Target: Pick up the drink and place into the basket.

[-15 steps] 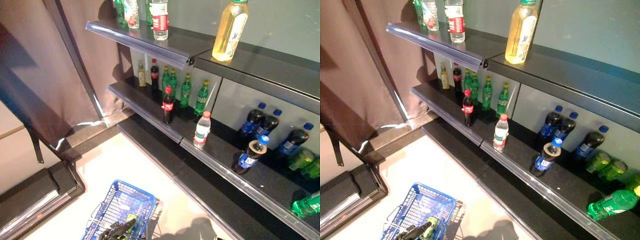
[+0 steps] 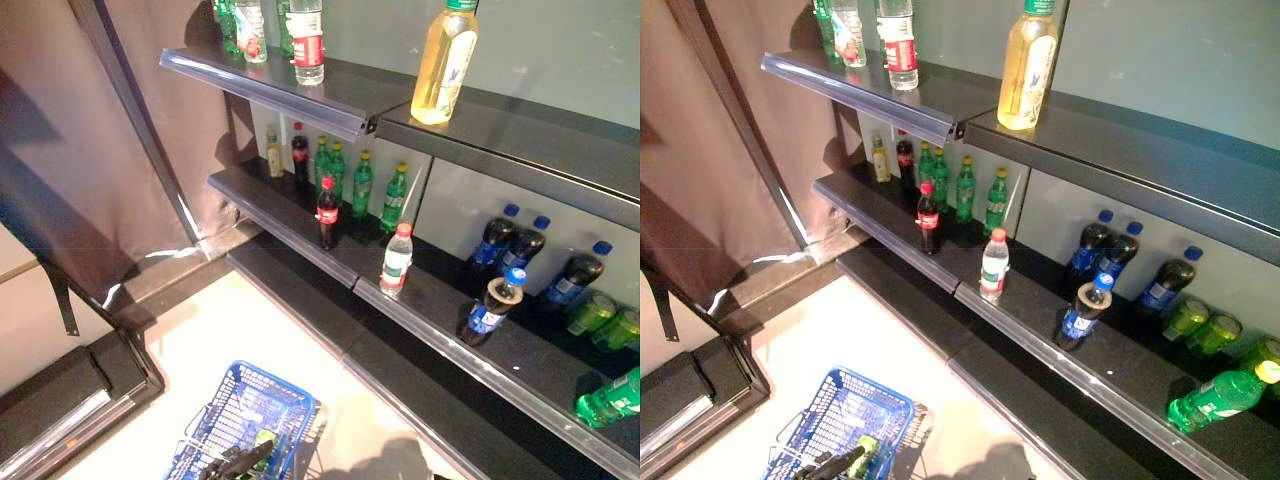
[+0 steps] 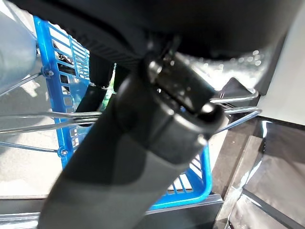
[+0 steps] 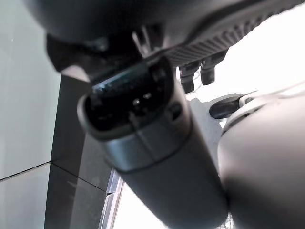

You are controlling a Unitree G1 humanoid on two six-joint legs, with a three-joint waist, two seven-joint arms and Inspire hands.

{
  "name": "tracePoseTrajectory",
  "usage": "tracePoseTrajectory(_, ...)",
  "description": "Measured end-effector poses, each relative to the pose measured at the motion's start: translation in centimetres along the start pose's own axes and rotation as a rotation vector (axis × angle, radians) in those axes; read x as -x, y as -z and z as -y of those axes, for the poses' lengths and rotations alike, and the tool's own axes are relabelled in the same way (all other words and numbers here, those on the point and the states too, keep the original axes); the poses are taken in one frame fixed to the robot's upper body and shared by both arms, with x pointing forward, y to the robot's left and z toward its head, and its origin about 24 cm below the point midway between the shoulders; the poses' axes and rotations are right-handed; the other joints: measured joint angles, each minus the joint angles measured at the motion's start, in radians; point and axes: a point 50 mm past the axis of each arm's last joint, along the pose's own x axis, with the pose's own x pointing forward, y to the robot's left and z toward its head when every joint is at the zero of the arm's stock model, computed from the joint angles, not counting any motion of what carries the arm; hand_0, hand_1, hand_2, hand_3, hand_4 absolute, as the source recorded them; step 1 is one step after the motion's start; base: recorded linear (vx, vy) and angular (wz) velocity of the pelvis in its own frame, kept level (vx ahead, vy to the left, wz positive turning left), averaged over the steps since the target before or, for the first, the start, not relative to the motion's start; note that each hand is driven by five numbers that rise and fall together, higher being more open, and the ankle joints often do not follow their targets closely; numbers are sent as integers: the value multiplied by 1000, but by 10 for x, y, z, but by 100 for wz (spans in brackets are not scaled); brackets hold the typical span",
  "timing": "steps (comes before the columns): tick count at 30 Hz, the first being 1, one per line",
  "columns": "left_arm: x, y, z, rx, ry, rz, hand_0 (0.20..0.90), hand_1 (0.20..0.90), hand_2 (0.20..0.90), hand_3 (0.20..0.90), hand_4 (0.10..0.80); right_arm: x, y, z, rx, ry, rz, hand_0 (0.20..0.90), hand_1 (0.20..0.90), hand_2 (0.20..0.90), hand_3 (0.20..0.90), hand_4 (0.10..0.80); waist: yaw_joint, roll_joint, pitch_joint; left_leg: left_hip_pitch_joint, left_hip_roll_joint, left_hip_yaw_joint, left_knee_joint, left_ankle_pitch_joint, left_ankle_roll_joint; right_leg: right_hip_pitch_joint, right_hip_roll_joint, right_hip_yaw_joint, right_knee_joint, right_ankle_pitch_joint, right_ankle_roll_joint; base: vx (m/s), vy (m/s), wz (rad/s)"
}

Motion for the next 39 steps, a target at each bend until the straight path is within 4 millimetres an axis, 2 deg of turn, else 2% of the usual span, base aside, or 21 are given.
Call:
tracePoseTrajectory(2, 0, -1, 0, 0, 0, 4, 300, 300, 300, 200, 100, 0, -2, 0, 6, -1, 5, 900, 900, 900, 900, 800, 1, 0, 6, -1, 3, 3, 10, -1, -1, -5, 1, 4, 7, -6, 0, -40, -93, -12)
tracePoseTrajectory(3, -5, -23, 8, 91, 13, 83, 300, 300, 300, 200, 100, -2, -20, -8, 8, -21, 47, 900, 900, 900, 900, 800, 20, -31, 48, -150, 1, -26, 243, -33, -51, -123, 6, 7, 171, -69, -51, 45, 39, 18)
tracePoseTrajectory(4, -11, -53, 23, 150, 49, 178, 300, 300, 300, 200, 100, -3, -31, -14, 8, -36, 73, 900, 900, 900, 900, 800, 30, -73, 103, -271, -18, -43, 427, 23, -96, -148, -12, 10, 218, -76, -69, 45, 39, 18)
tracePoseTrajectory(5, -11, -53, 23, 150, 49, 178, 300, 300, 300, 200, 100, -3, -31, -14, 8, -36, 73, 900, 900, 900, 900, 800, 30, -73, 103, -271, -18, -43, 427, 23, -96, -148, -12, 10, 218, -76, -69, 193, 184, -3)
tracePoseTrajectory(6, -13, -65, 24, 190, 45, 198, 300, 300, 300, 200, 100, -4, -34, -15, 34, -36, 69, 900, 900, 900, 900, 800, 57, -96, 130, -292, -22, -41, 468, 27, -47, -133, -28, 3, 204, -56, -81, 180, 183, -41)
tracePoseTrajectory(7, -12, -56, 17, 195, 23, 172, 300, 300, 300, 200, 100, -4, -33, -9, 33, -22, 68, 900, 900, 900, 900, 800, 51, -81, 129, -287, -9, -35, 450, 14, -31, -116, -27, -24, 187, -46, -76, 308, 296, -56)
tracePoseTrajectory(9, -10, -46, 11, 200, 9, 147, 300, 300, 300, 200, 100, -3, -32, -3, 29, -6, 65, 900, 900, 900, 900, 800, 48, -65, 128, -264, 15, -15, 392, 11, -27, -112, -26, -60, 173, -38, -73, 206, 180, -33)
tracePoseTrajectory(12, -9, -34, 7, 233, -29, 100, 300, 300, 300, 200, 100, -3, -33, 3, 5, 15, 73, 900, 900, 900, 900, 800, 48, -33, 137, -196, 90, -20, 58, 17, -26, -95, -15, -130, 68, 13, -38, 535, 441, -28)
tracePoseTrajectory(15, -11, -44, 13, 220, -17, 130, 300, 300, 300, 200, 100, -3, -27, -2, -11, 7, 64, 900, 900, 900, 900, 800, 52, -48, 150, -173, 87, -21, 82, 14, -21, -55, -31, -128, 58, 10, -15, 290, 322, 11)
tracePoseTrajectory(17, -12, -44, 18, 180, -1, 115, 300, 300, 300, 200, 100, -3, -25, -1, -18, 18, 70, 900, 900, 900, 900, 800, 46, -42, 145, -157, 60, -17, 143, 1, -15, -46, -56, -96, 111, -32, 37, 499, 621, 10)
tracePoseTrajectory(20, -13, -50, 20, 87, 25, 115, 300, 300, 300, 200, 100, -2, -21, -9, -8, 19, 86, 900, 900, 900, 900, 800, 46, -102, 132, -123, -51, 25, 133, -32, 54, -79, -154, 4, 232, -87, 77, 246, 414, 9)
tracePoseTrajectory(21, -13, -47, 20, 74, 34, 102, 300, 300, 300, 200, 100, -2, -25, -10, -8, 26, 111, 900, 900, 900, 900, 800, 44, -97, 134, -103, -74, 34, 125, -37, 76, -111, -180, 15, 315, -88, 75, 89, 177, -2)
tracePoseTrajectory(22, -13, -47, 20, 74, 34, 102, 300, 300, 300, 200, 100, -2, -25, -10, -8, 26, 111, 900, 900, 900, 900, 800, 44, -97, 134, -103, -74, 34, 125, -37, 76, -111, -180, 15, 315, -88, 75, 126, 216, 1)
tracePoseTrajectory(23, -12, -42, 19, 44, 42, 92, 300, 300, 300, 200, 100, -1, -31, -13, -3, 22, 146, 900, 900, 900, 900, 800, 43, -84, 137, -65, -100, 43, 101, -44, 108, -160, -217, 39, 448, -91, 63, 150, 244, 1)
tracePoseTrajectory(26, -11, -37, 17, 53, 39, 70, 300, 300, 300, 200, 100, -2, -41, -18, -1, 11, 180, 900, 900, 900, 900, 800, 53, -60, 145, 7, -116, 83, 47, -67, 152, -236, -235, 11, 591, -23, 74, 139, 165, -26)
tracePoseTrajectory(28, -10, -35, 8, 45, 24, 68, 300, 300, 300, 200, 100, -1, -46, -22, 20, -7, 202, 900, 900, 900, 900, 800, 50, -49, 140, 35, -115, 98, 4, -60, 155, -266, -193, -39, 528, -83, 74, 163, 29, -37)
tracePoseTrajectory(31, -9, -33, 1, 12, 14, 62, 300, 300, 300, 200, 100, 0, -49, -28, 58, -29, 222, 900, 900, 900, 900, 800, 51, -62, 132, 58, -119, 139, -28, -64, 157, -281, -148, -161, 319, -62, 59, 91, -22, -34)
tracePoseTrajectory(35, -9, -37, -2, -17, 6, 78, 300, 300, 300, 200, 100, 1, -52, -32, 70, -43, 243, 900, 900, 900, 900, 800, 40, -73, 125, 57, -120, 150, -31, -78, 146, -304, -151, -181, 173, 37, 71, 53, -47, -11)
tracePoseTrajectory(36, -9, -40, -4, -22, 1, 84, 300, 300, 300, 200, 100, 1, -51, -36, 92, -57, 248, 900, 900, 900, 900, 800, 24, -94, 115, 60, -131, 143, -26, -88, 131, -295, -155, -139, 122, 112, 72, 79, -54, 15)
tracePoseTrajectory(37, -9, -39, -3, -20, 1, 82, 300, 300, 300, 200, 100, 2, -52, -37, 102, -63, 256, 900, 900, 900, 900, 800, 24, -106, 113, 71, -132, 140, -21, -96, 119, -279, -153, -123, 115, 162, 35, 137, -98, 14)
tracePoseTrajectory(39, -8, -35, 3, -10, 18, 75, 300, 300, 300, 200, 100, 3, -53, -37, 113, -63, 269, 900, 900, 900, 900, 800, 23, -85, 115, 76, -102, 141, 4, -117, 95, -243, -123, -124, 81, 164, 22, 162, -134, -2)
